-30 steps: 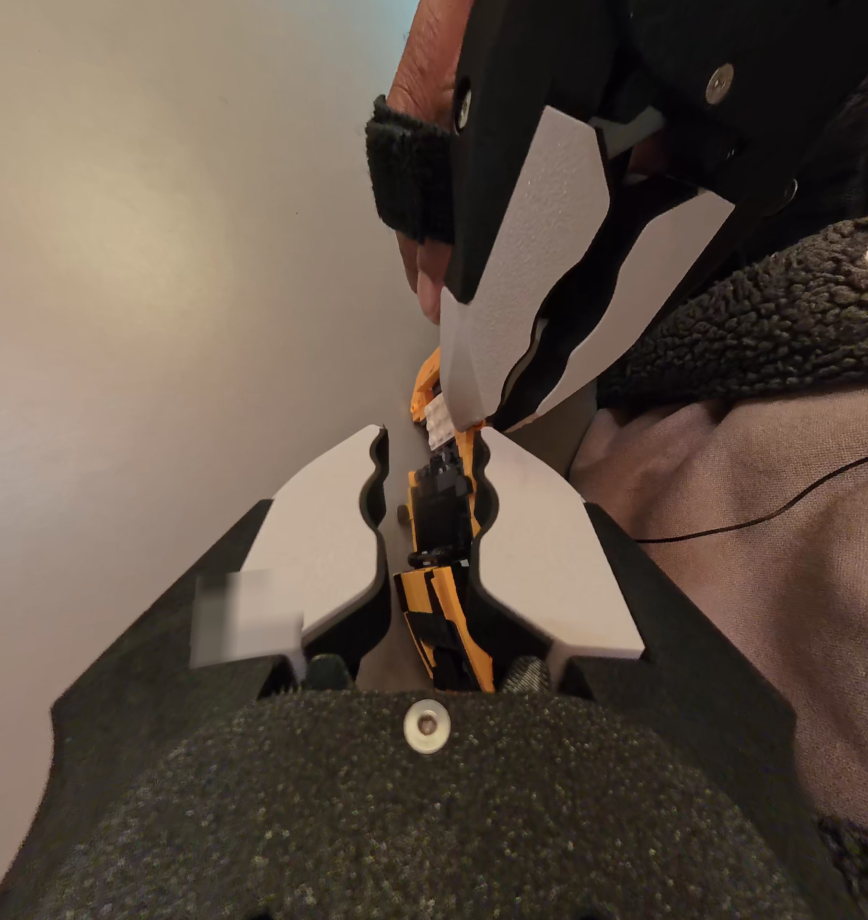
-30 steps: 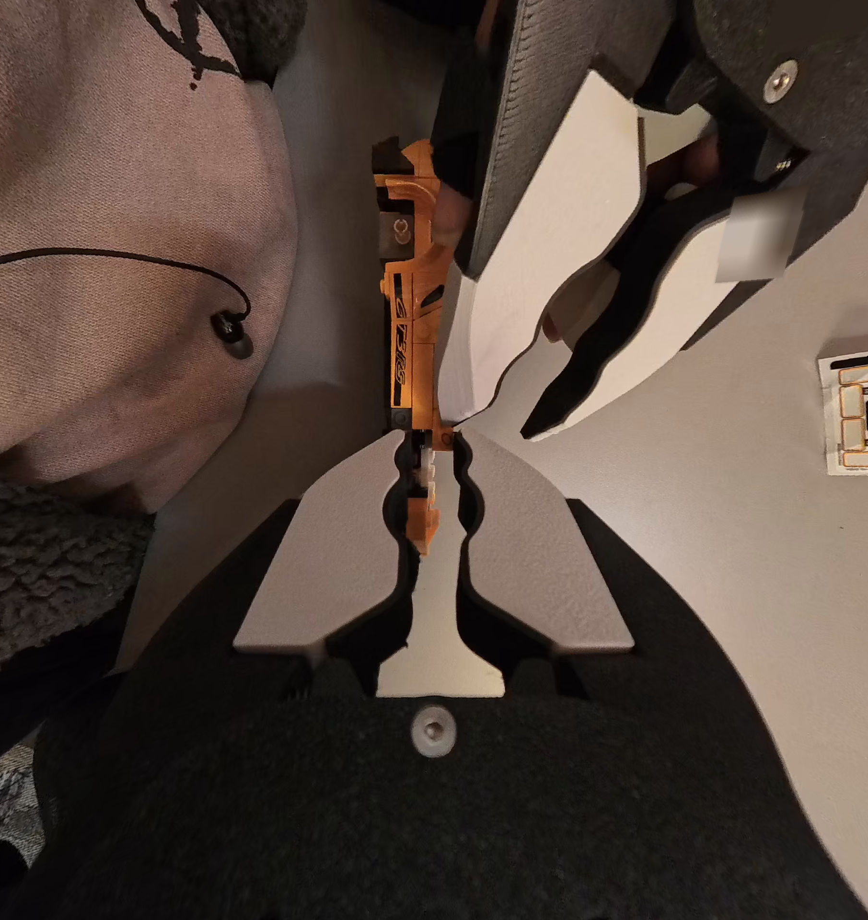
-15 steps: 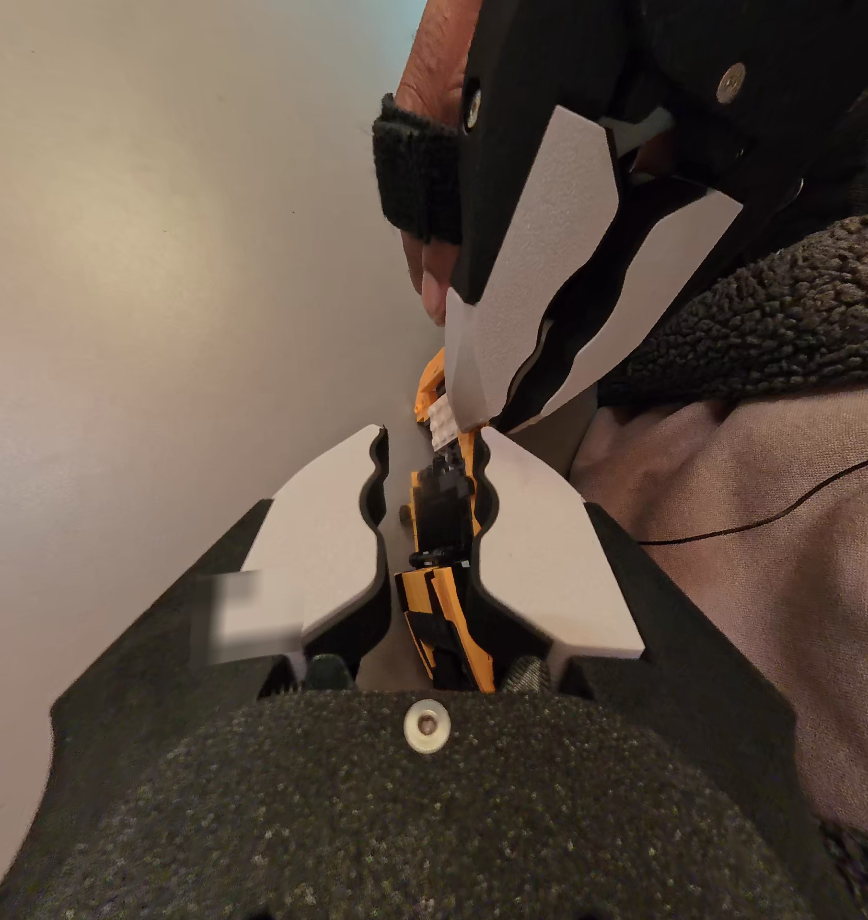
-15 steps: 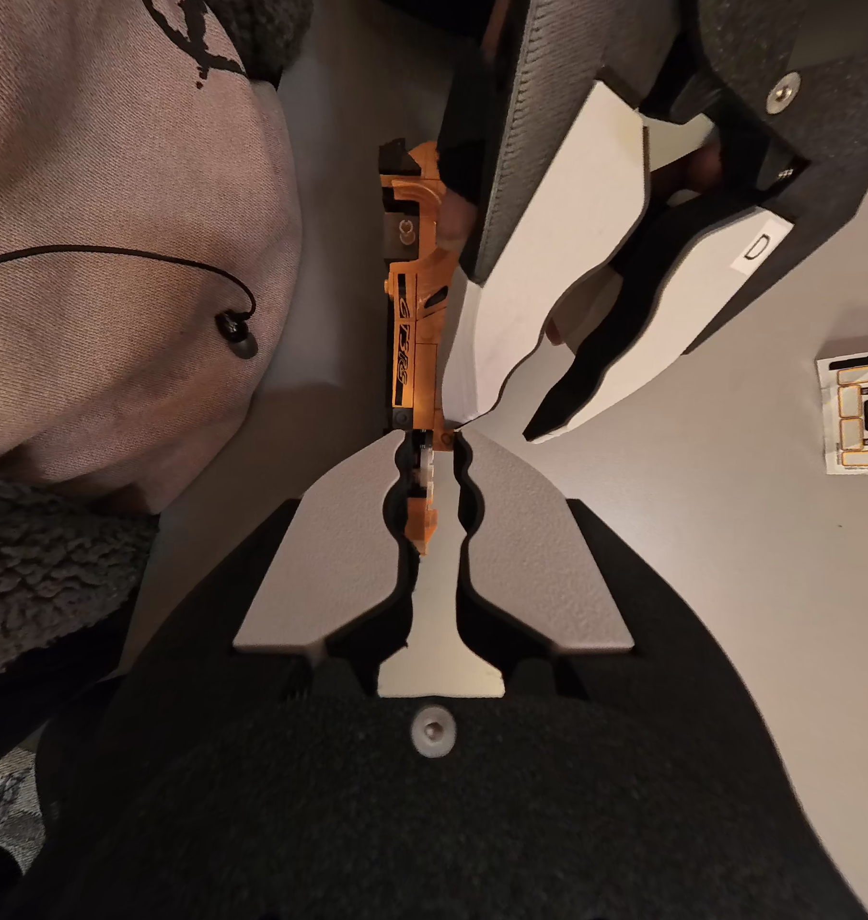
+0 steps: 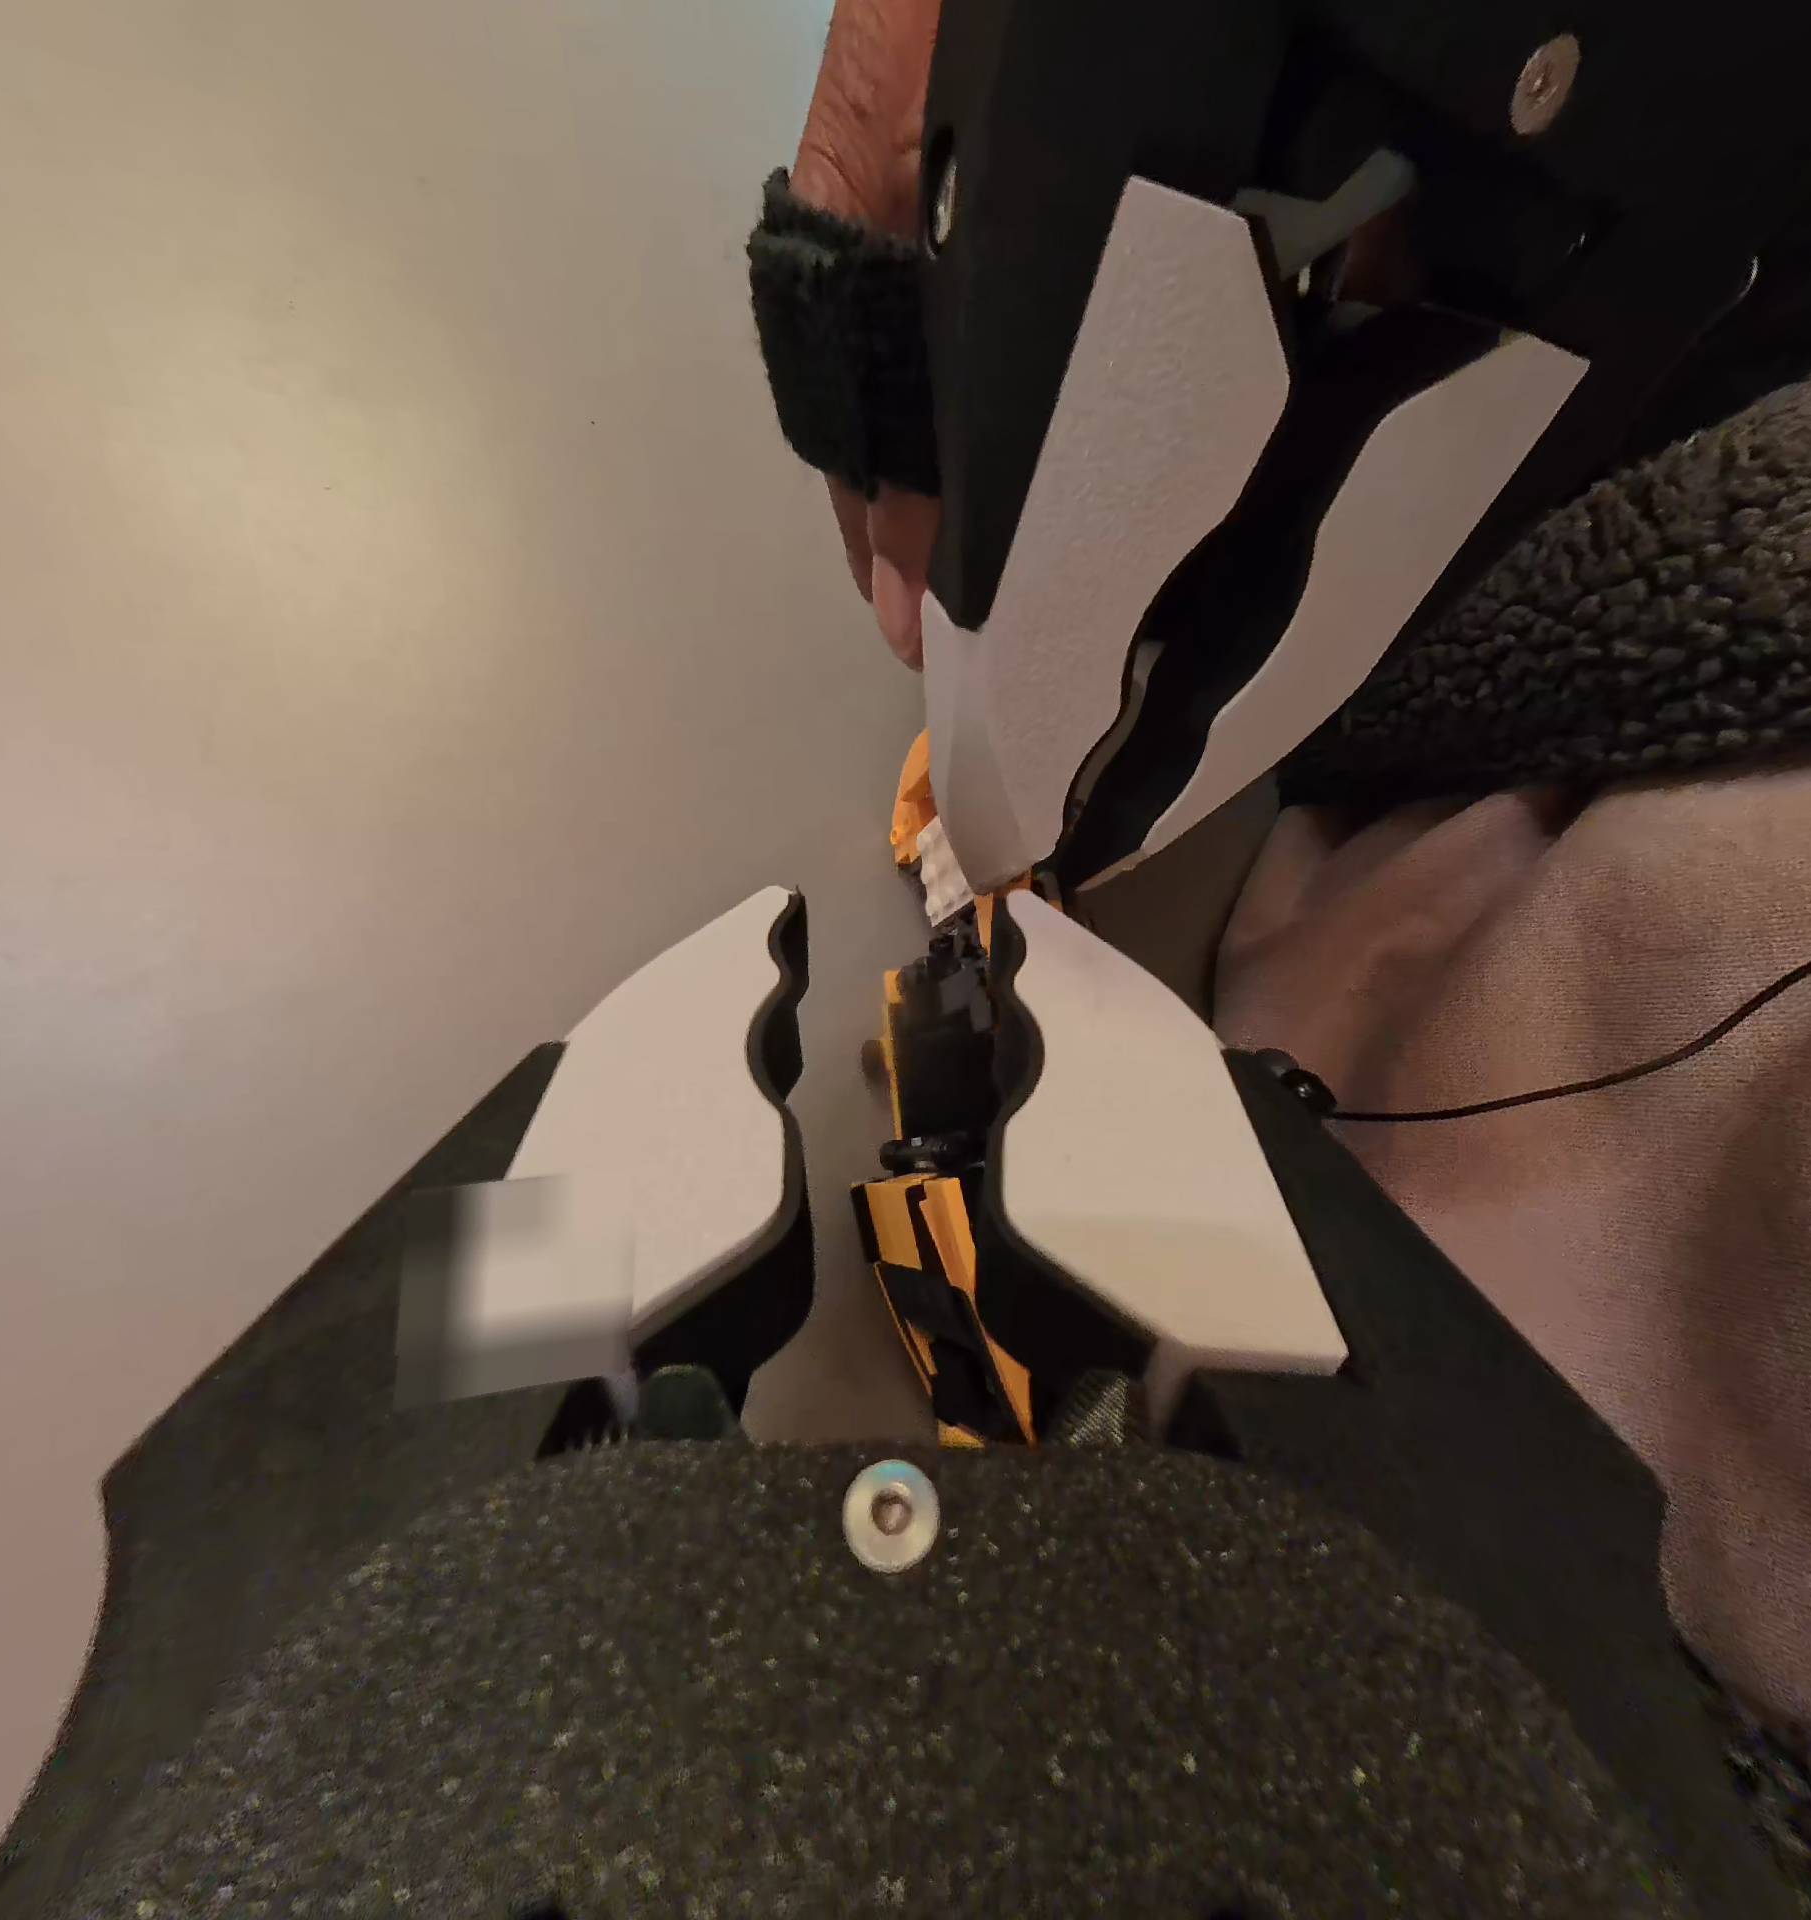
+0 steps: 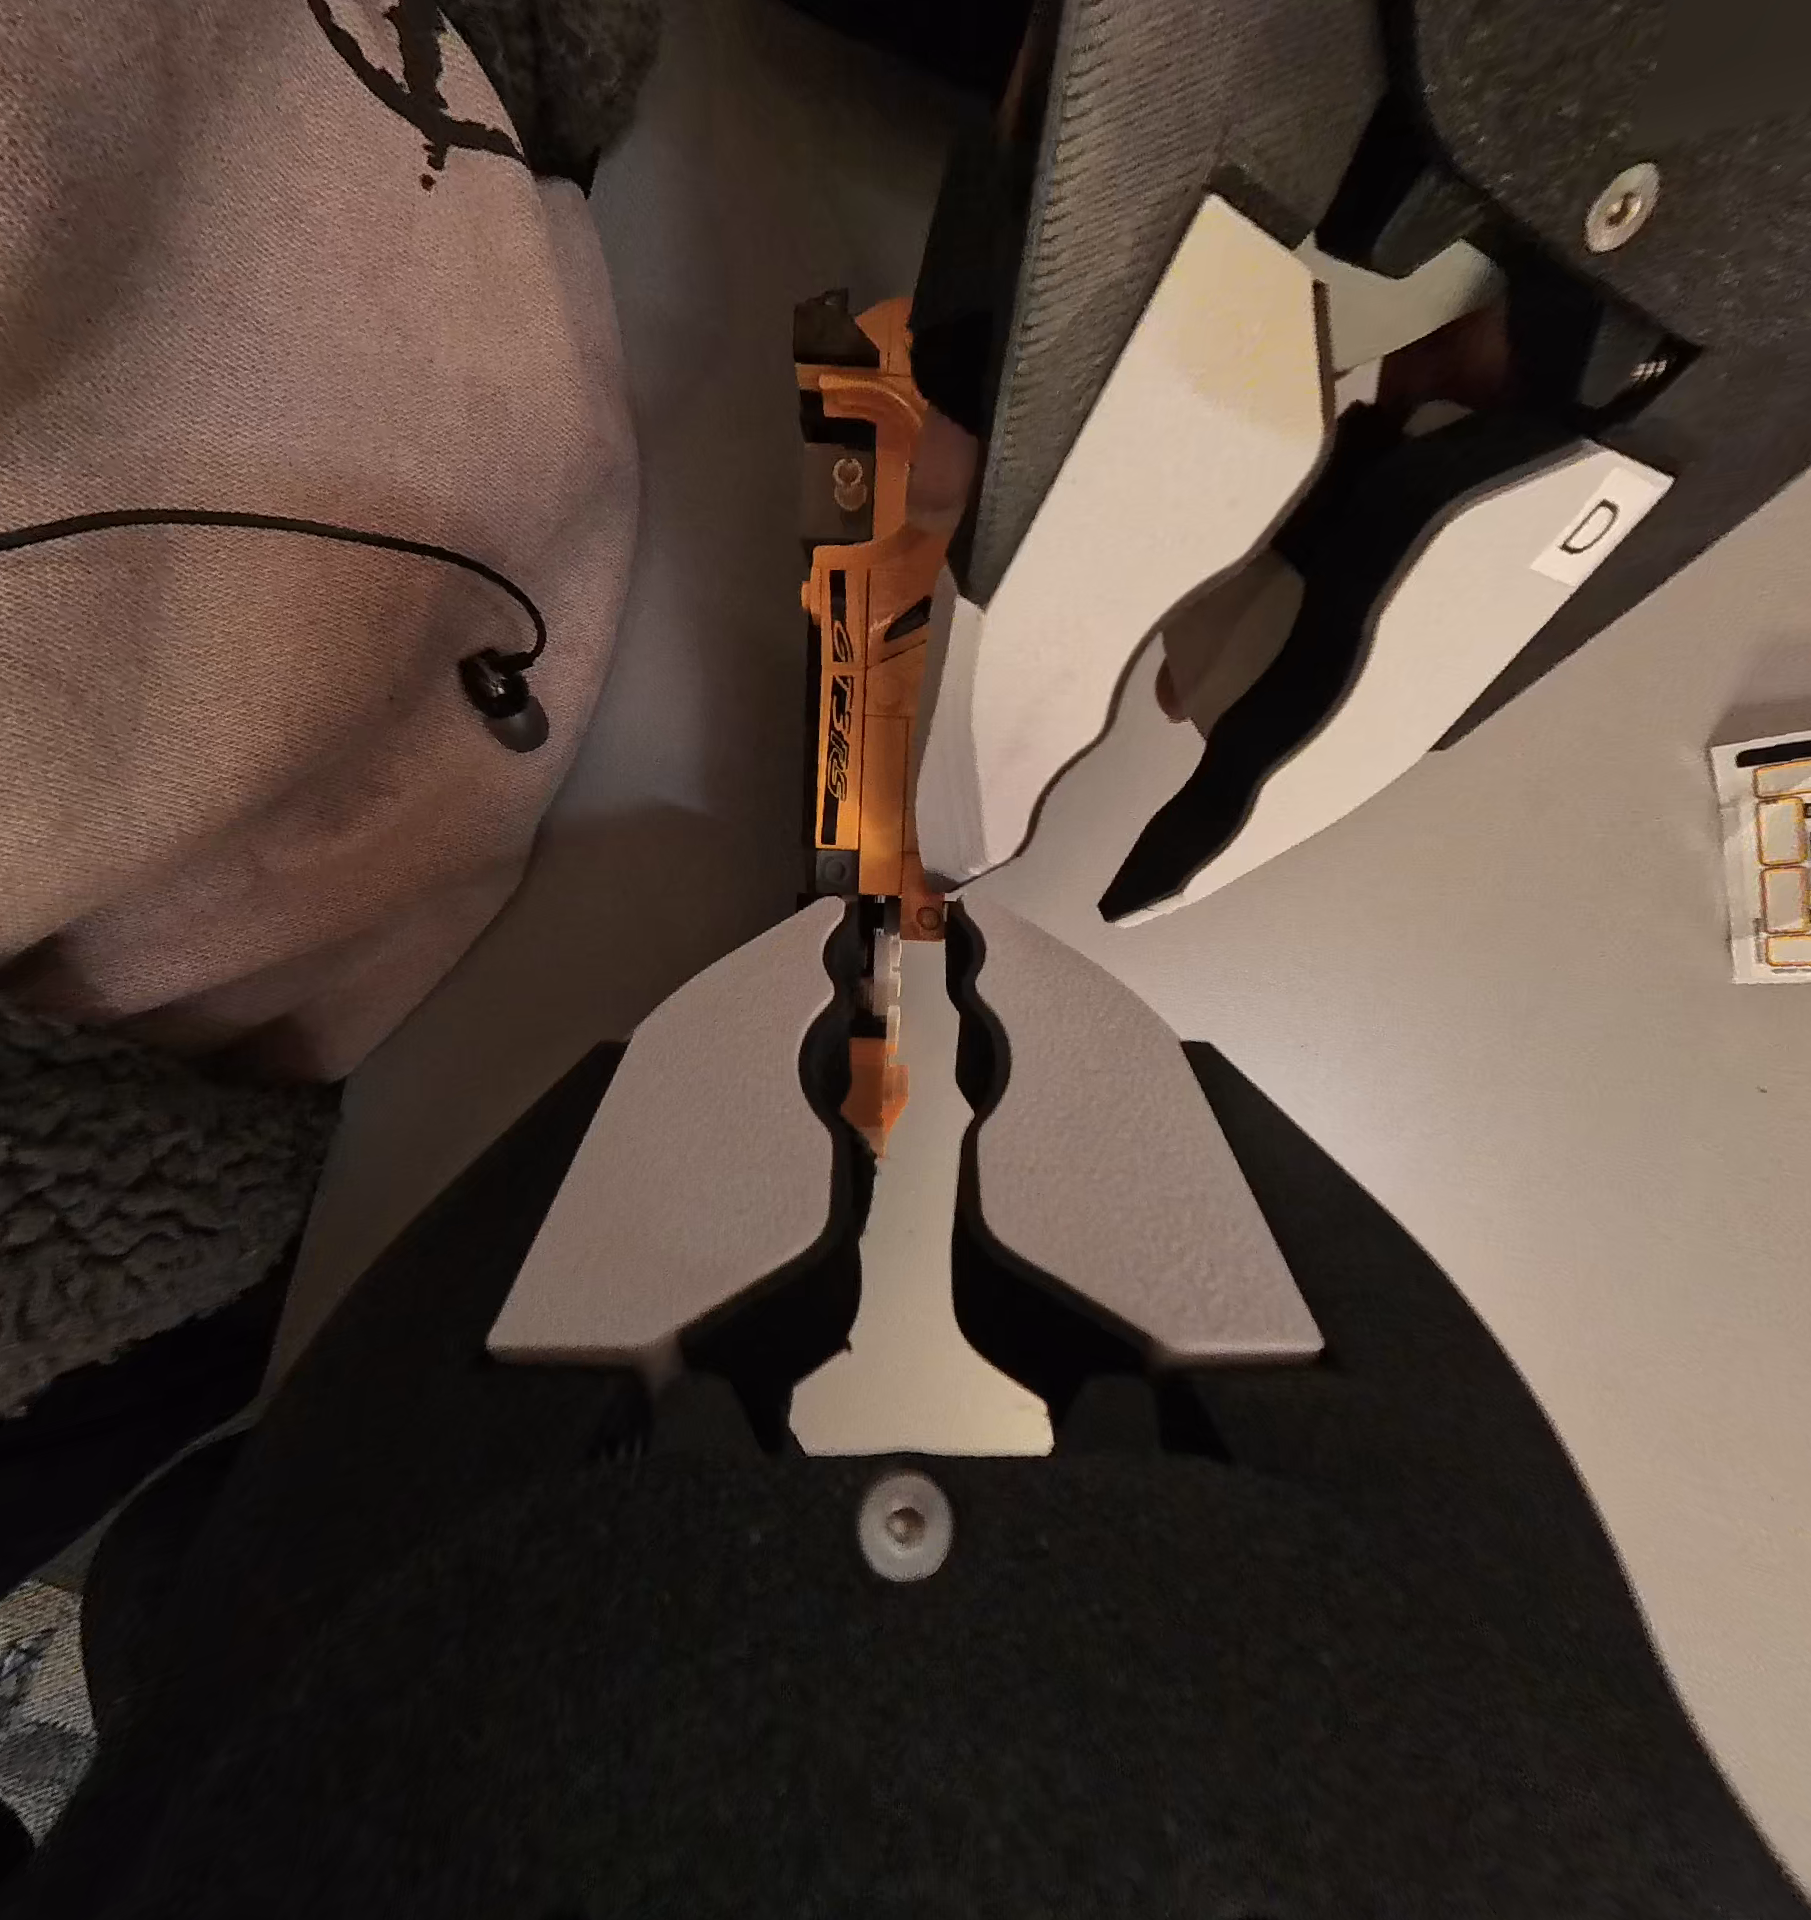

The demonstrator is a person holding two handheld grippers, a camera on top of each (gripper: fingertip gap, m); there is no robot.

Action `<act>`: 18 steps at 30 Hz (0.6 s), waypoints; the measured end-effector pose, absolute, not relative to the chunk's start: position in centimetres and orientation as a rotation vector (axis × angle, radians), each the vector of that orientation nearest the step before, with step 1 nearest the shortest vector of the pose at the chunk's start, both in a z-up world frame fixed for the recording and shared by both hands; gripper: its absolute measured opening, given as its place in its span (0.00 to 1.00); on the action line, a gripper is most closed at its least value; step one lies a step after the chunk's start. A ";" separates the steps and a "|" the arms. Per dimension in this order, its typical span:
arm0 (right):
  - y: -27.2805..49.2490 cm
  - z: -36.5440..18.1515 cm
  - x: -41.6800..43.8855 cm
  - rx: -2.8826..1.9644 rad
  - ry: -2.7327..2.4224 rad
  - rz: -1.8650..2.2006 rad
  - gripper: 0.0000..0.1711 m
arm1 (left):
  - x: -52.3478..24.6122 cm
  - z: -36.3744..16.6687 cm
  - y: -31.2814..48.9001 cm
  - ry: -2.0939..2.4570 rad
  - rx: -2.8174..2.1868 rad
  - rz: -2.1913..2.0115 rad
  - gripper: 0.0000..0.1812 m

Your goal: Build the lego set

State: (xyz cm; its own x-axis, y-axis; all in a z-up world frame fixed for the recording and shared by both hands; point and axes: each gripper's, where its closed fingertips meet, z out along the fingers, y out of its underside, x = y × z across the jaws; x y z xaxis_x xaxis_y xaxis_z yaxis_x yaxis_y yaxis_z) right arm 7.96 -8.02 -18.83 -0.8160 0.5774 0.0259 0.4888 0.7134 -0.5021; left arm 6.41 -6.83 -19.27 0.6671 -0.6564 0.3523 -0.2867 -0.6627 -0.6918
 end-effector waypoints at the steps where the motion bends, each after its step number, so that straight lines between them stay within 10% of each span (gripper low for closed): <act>1: -8.0 -18.8 8.0 -0.860 -2.737 0.726 0.09 | 6.4 -19.3 -6.9 0.733 -2.276 -0.796 0.18; 18: -8.0 -18.7 8.2 -0.931 -2.680 0.770 0.09 | 6.4 -19.3 -6.9 0.770 -2.261 -0.770 0.18</act>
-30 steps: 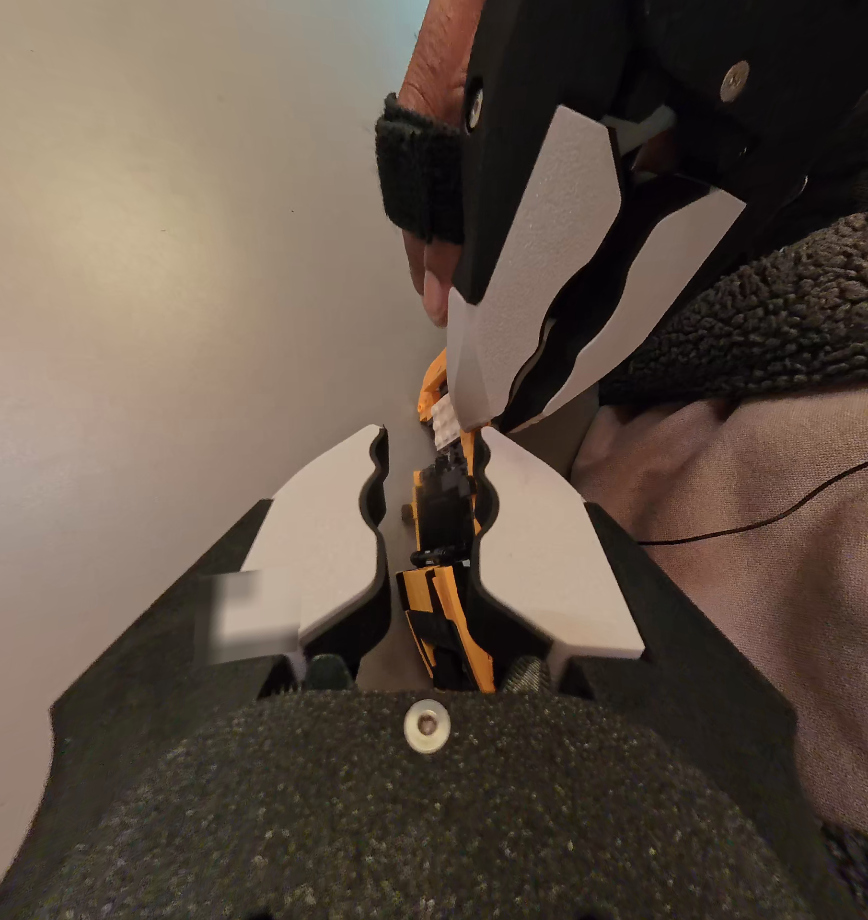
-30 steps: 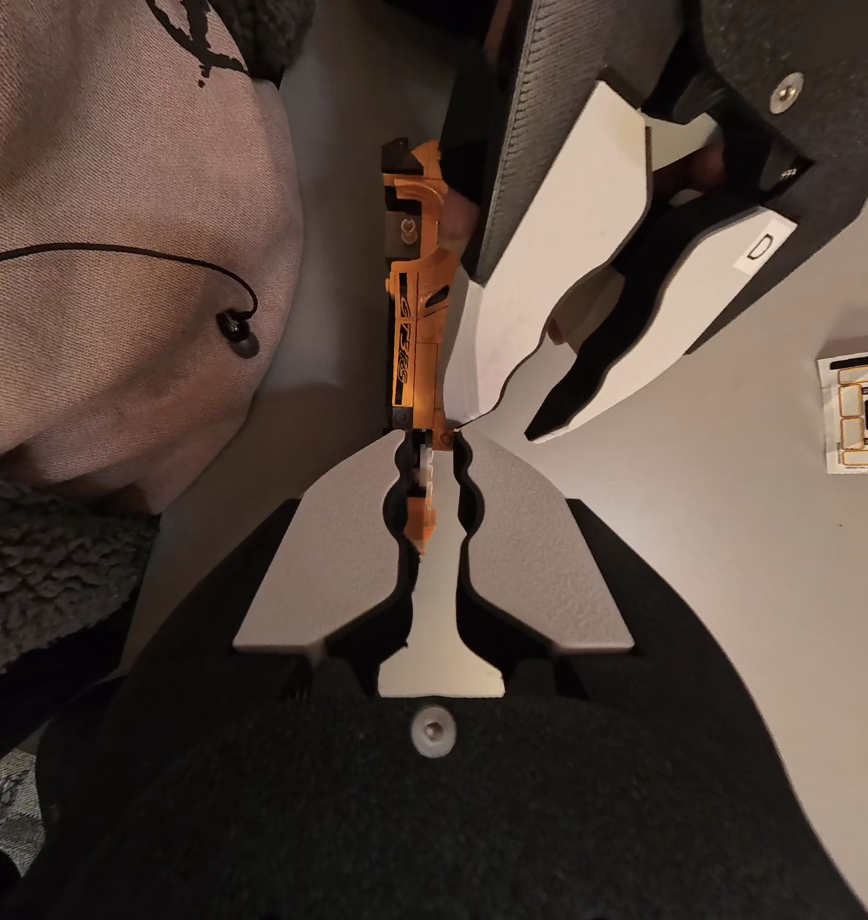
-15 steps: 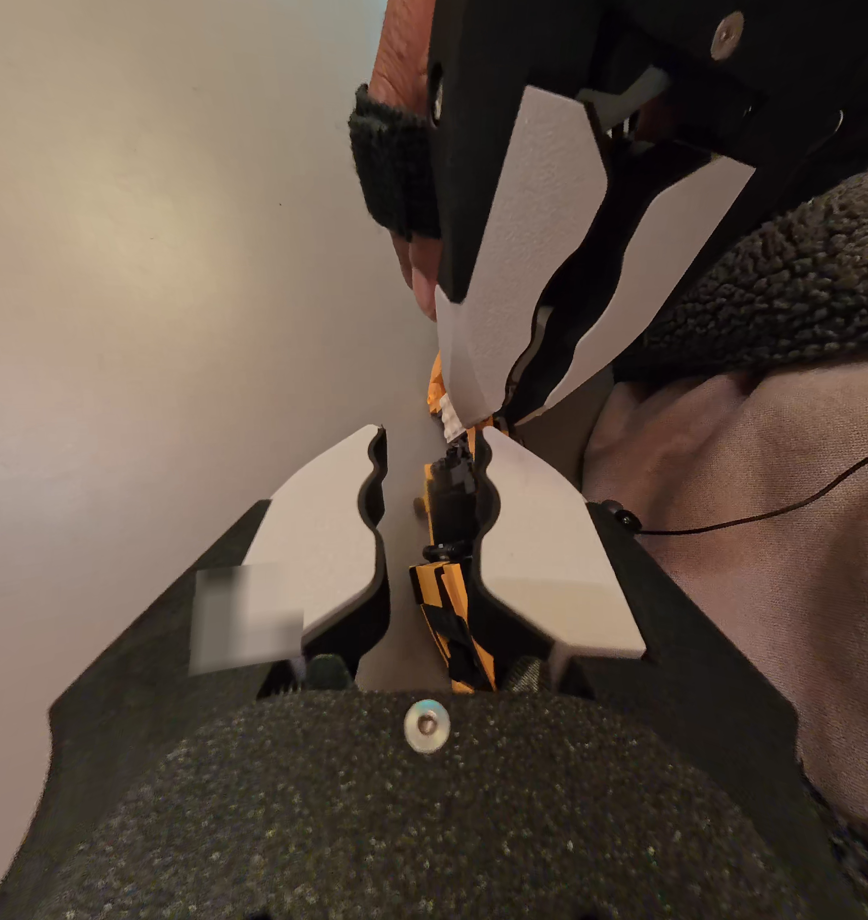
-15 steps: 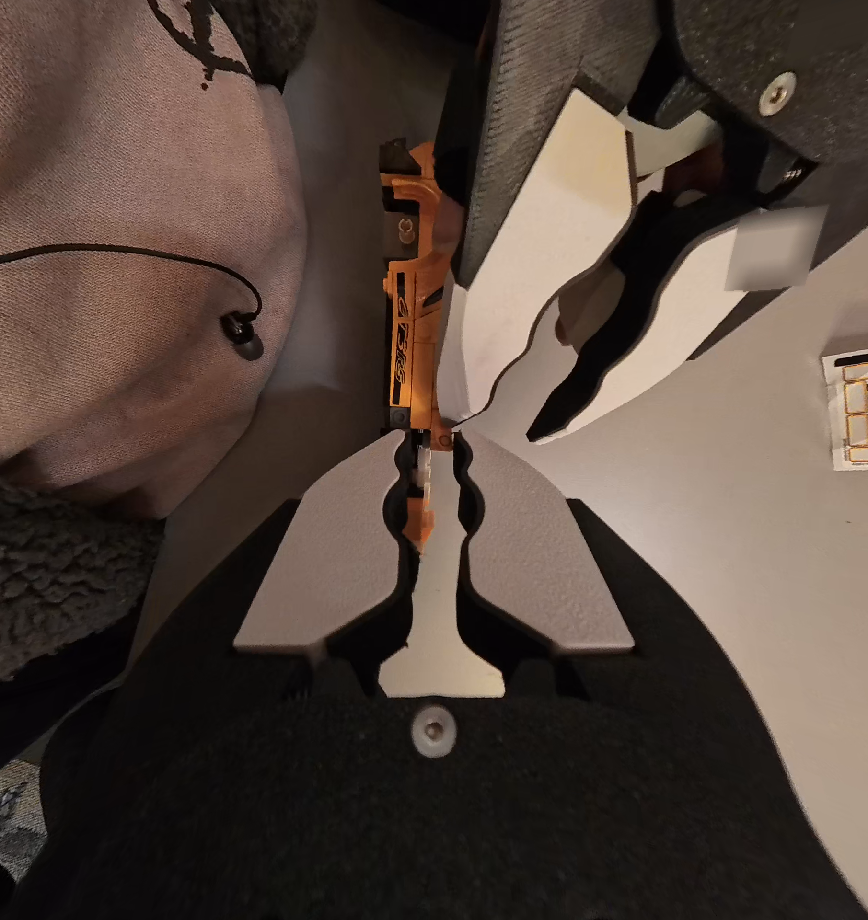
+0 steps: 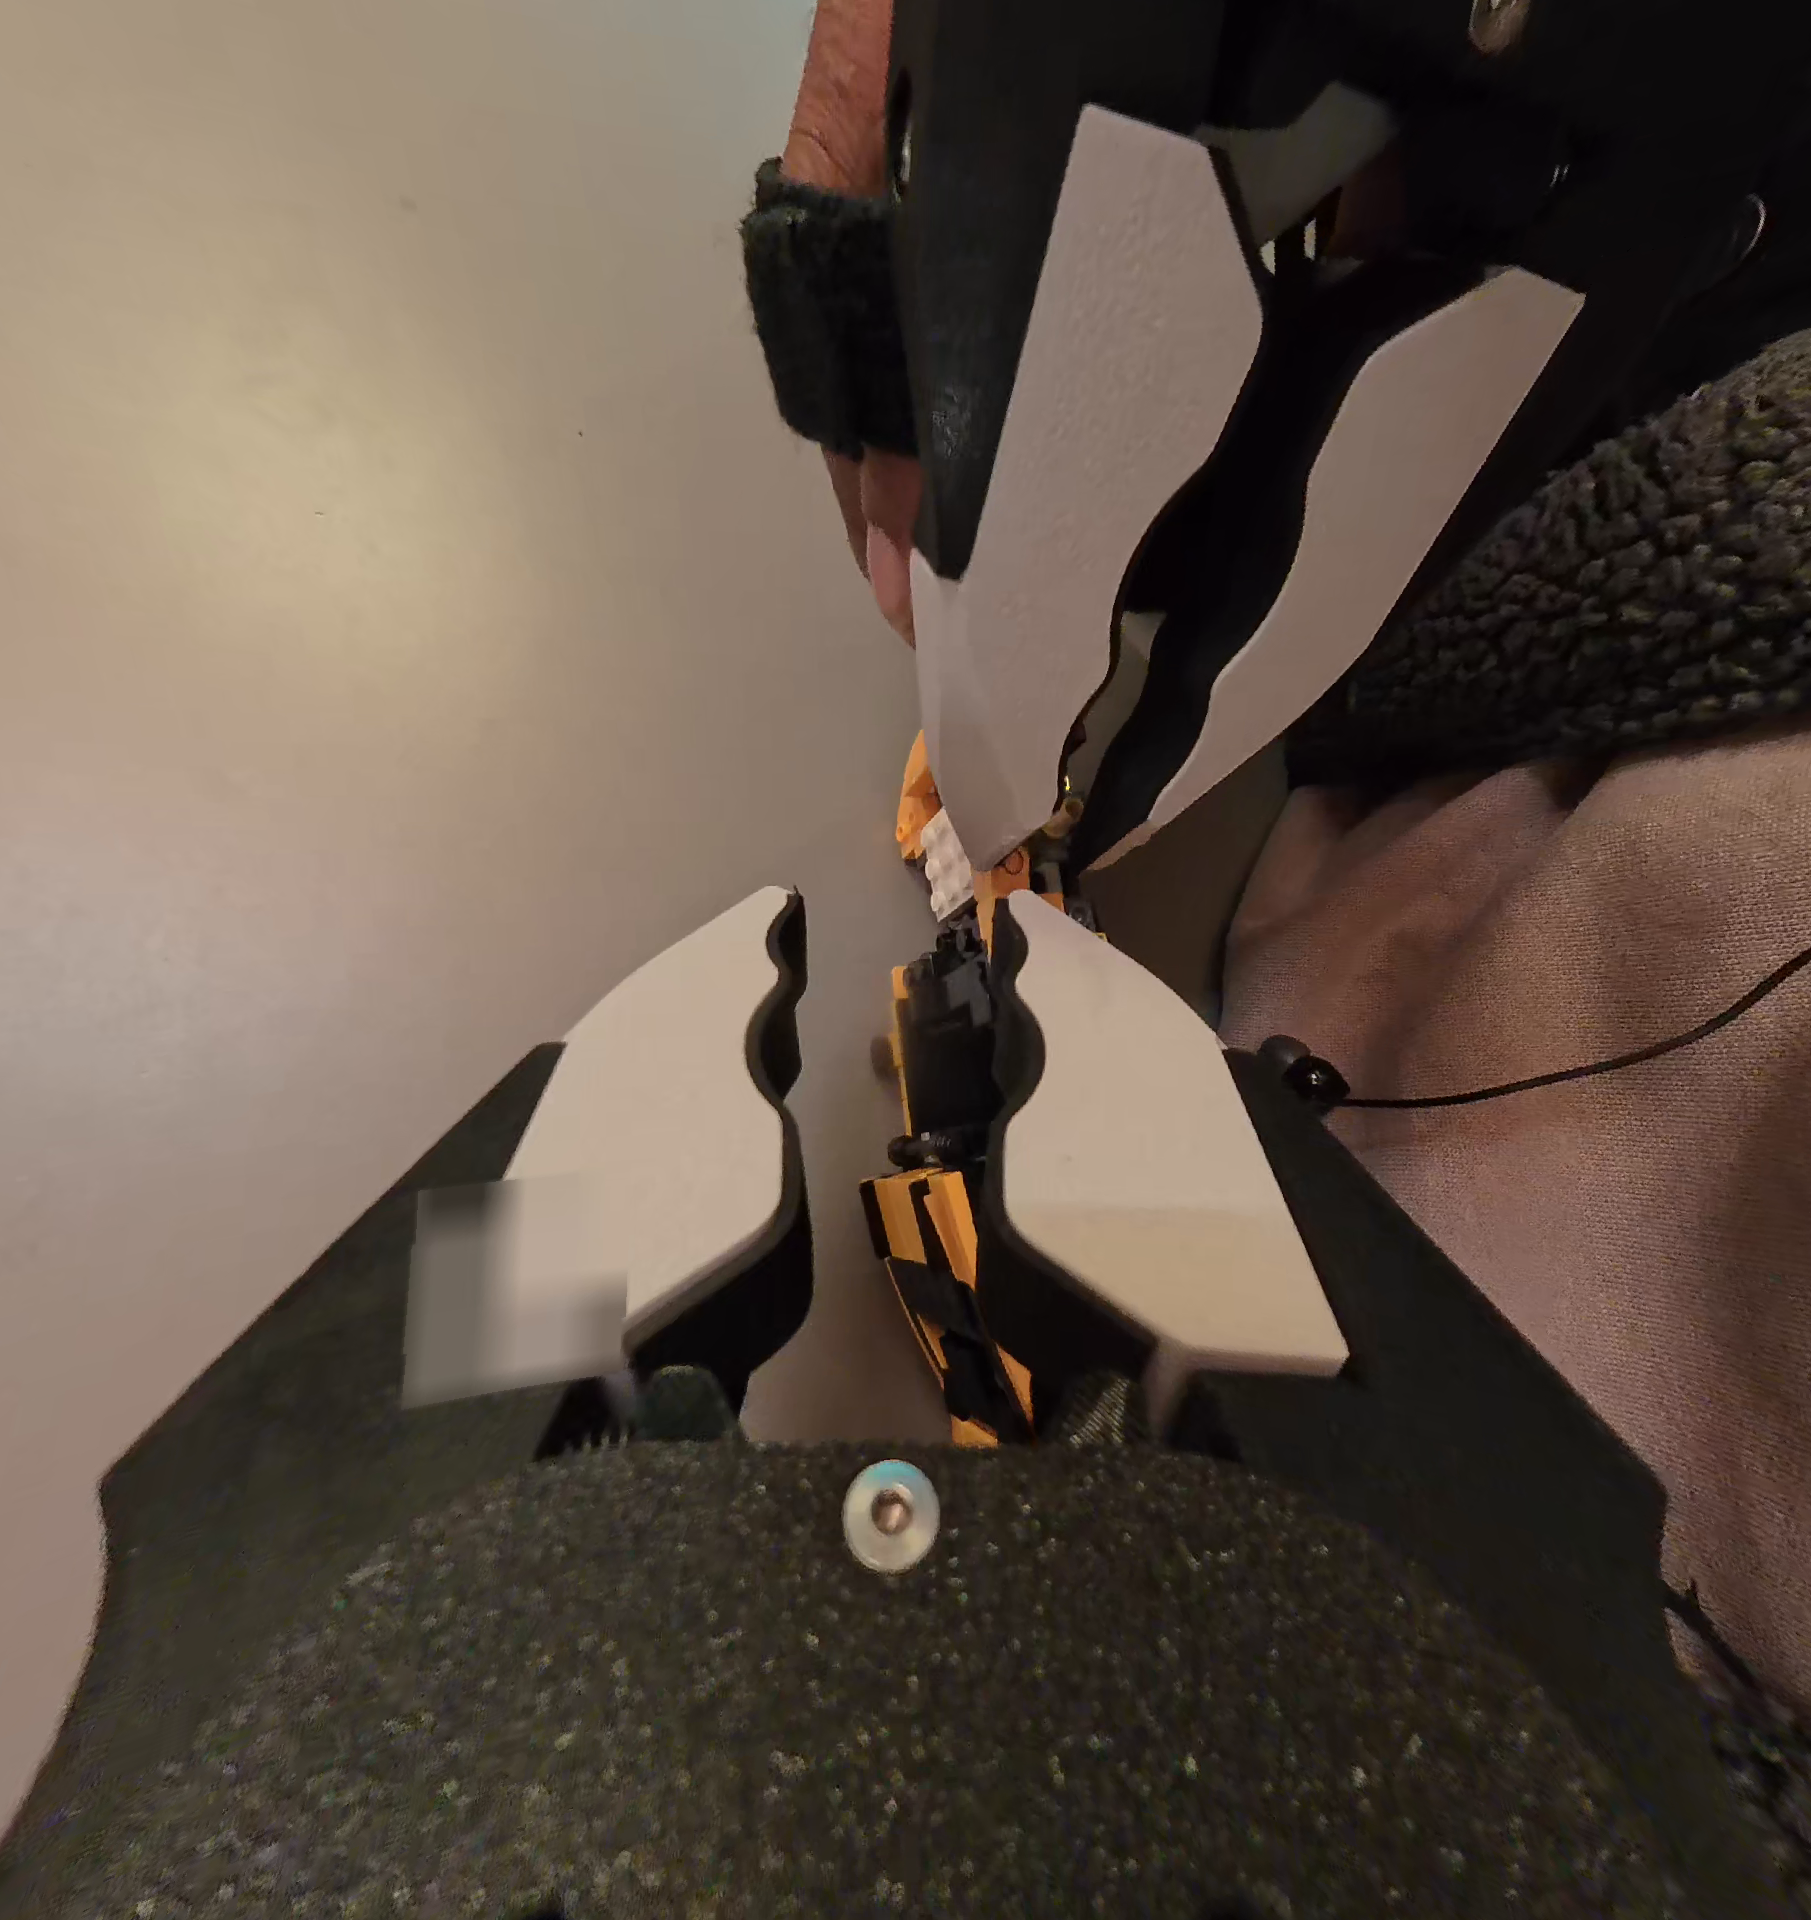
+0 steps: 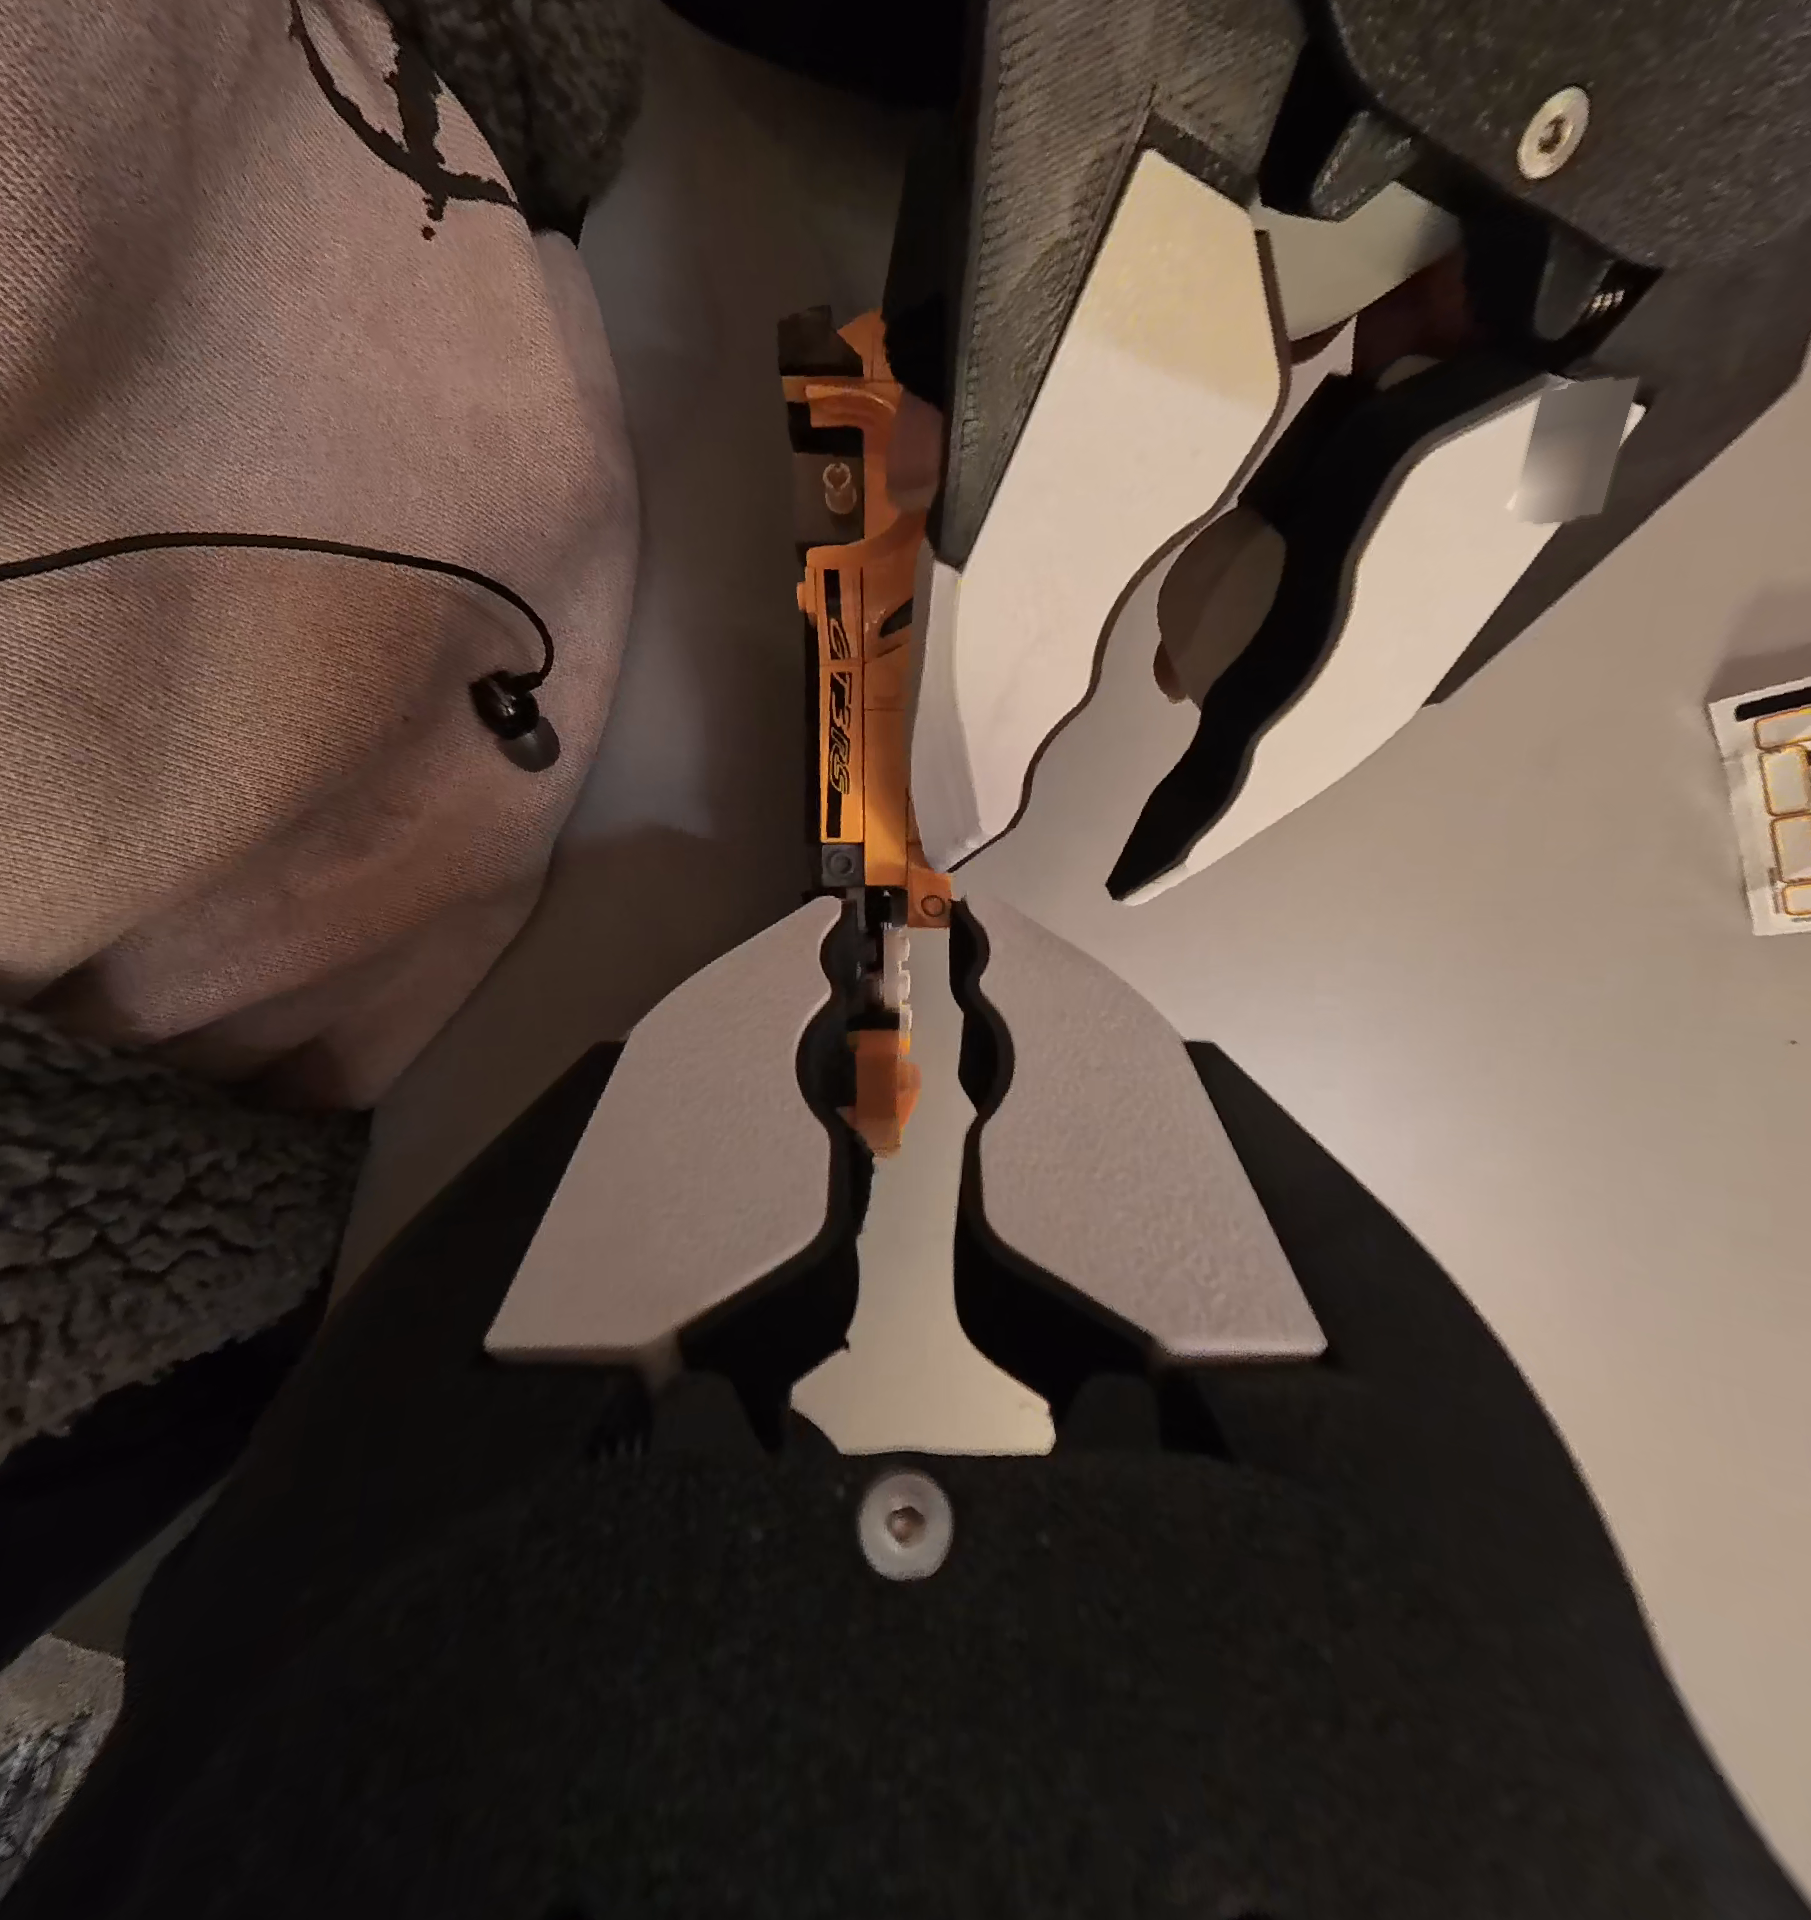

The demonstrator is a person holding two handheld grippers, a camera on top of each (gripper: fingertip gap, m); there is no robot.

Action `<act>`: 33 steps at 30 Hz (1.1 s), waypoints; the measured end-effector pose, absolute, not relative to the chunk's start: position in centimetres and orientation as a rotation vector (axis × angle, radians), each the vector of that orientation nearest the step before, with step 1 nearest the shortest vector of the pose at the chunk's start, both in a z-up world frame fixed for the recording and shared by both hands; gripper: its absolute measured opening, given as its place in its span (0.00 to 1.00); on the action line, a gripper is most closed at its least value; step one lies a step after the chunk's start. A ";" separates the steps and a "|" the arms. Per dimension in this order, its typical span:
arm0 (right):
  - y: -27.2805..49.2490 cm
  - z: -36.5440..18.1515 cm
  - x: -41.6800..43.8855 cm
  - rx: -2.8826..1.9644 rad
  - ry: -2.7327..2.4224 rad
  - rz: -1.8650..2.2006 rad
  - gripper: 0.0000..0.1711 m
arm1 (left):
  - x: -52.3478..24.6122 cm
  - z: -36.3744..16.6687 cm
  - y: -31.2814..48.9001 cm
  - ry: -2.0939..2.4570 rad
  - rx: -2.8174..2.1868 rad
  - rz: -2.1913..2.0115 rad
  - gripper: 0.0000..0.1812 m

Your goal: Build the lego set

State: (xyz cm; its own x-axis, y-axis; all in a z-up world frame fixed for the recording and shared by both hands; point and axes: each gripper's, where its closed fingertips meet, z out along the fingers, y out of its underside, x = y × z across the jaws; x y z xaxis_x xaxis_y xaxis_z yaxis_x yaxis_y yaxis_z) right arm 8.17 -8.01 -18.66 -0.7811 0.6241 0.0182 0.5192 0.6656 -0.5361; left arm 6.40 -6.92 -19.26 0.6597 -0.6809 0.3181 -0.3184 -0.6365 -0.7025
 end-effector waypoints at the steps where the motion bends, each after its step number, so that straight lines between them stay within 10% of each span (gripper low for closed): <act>1: -8.0 -18.7 8.2 -0.934 -2.675 0.771 0.10 | 6.4 -19.3 -6.9 0.770 -2.260 -0.771 0.18; 33: -8.1 -18.5 8.4 -0.930 -2.647 0.774 0.09 | 6.6 -19.0 -7.0 0.772 -2.251 -0.795 0.19</act>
State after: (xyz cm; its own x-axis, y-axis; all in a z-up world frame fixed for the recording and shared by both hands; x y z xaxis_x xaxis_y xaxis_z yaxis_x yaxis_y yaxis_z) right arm 8.40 -8.07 -18.53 -0.7720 0.6343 0.0405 0.5125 0.6589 -0.5507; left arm 6.58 -7.00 -18.99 0.6477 -0.6860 0.3314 -0.3112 -0.6353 -0.7068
